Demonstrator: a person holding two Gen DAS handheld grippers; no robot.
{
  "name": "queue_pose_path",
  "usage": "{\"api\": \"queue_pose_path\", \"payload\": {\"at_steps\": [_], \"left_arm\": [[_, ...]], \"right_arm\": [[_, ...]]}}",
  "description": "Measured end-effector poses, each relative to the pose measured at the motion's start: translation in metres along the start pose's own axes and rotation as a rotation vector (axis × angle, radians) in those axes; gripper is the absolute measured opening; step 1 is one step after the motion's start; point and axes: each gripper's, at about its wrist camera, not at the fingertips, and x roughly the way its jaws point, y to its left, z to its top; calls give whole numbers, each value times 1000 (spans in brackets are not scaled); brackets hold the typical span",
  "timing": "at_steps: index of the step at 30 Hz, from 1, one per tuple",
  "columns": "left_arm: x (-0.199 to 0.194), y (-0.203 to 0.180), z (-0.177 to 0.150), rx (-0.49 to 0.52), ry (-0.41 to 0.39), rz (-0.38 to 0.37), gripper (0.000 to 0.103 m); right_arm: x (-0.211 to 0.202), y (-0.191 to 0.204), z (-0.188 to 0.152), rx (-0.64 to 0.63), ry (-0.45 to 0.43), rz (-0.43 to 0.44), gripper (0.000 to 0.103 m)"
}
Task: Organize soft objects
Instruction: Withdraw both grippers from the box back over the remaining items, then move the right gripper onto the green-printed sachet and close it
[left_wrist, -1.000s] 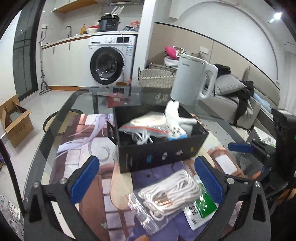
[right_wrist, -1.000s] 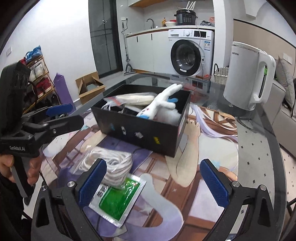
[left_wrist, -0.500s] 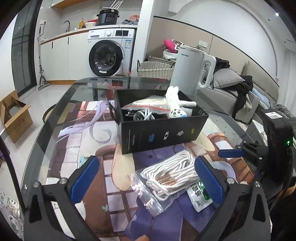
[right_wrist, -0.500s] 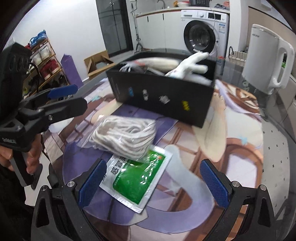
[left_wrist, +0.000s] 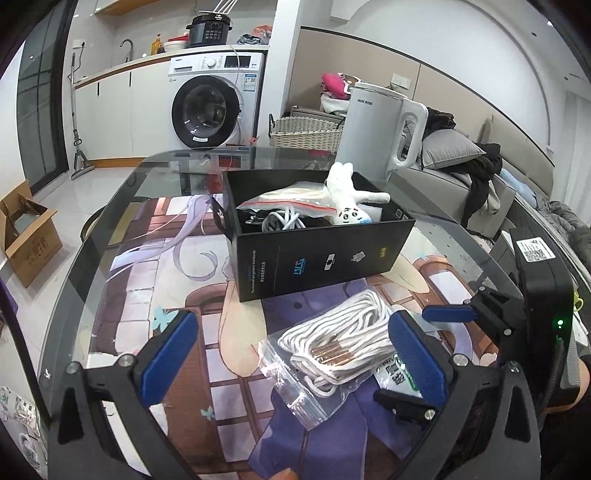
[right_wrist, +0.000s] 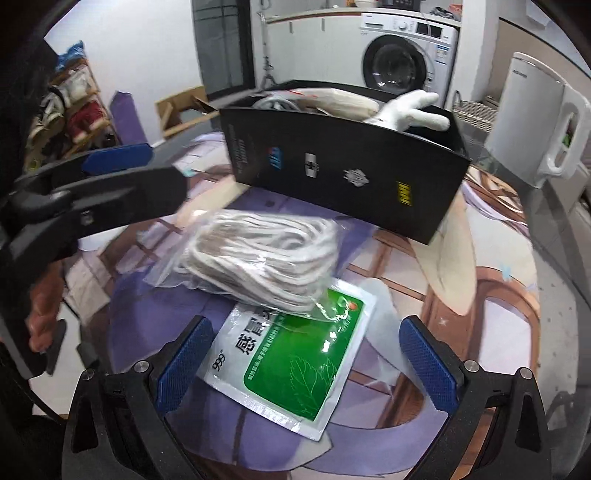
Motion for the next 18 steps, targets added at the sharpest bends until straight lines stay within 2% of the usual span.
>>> {"api": "queue_pose_path", "payload": {"at_steps": [8,11,18], "left_arm": [[5,1,-2,-3,17,-4,103],[10,-2,-4,13,36,-6,103],[21,-12,-12,76,85,-5,103]], "right_arm": [[-7,-43,-1,46,49,-33,103],[-8,-53,-3,30,34,-18,103],[-3,-47,-3,-28,-25,24,102]]}}
